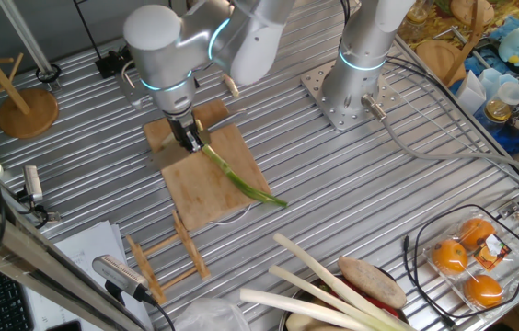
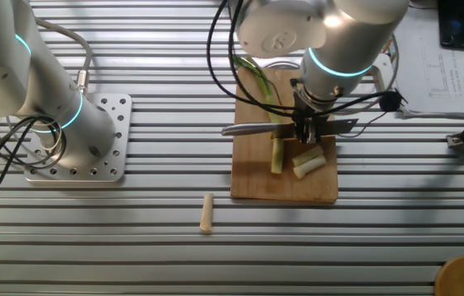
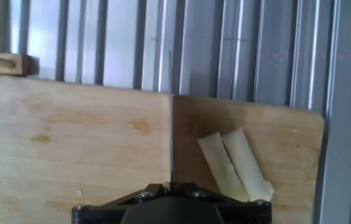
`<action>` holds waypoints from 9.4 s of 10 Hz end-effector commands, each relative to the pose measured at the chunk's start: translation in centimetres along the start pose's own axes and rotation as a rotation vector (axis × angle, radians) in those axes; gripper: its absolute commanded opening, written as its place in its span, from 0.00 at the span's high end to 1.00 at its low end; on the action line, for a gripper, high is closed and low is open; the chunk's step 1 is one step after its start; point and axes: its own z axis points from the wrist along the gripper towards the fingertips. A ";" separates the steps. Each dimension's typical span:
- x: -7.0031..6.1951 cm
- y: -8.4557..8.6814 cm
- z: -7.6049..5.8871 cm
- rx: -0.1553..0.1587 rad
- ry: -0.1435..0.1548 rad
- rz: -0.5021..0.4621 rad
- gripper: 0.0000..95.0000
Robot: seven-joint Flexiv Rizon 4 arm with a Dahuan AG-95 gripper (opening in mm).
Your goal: Chop the scallions
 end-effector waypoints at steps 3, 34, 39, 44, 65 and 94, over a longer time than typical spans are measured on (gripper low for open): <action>1.5 -0.2 0.1 0.000 0.066 0.022 1.00; 2.9 -0.1 -0.6 -0.066 0.024 0.054 1.00; 4.8 -0.3 0.0 -0.051 -0.007 0.032 1.00; 4.8 -0.8 -0.2 0.020 0.004 -0.132 1.00; 4.6 0.3 -3.9 -0.032 0.054 -0.174 1.00; 8.6 6.7 -9.7 -0.109 0.486 -0.098 1.00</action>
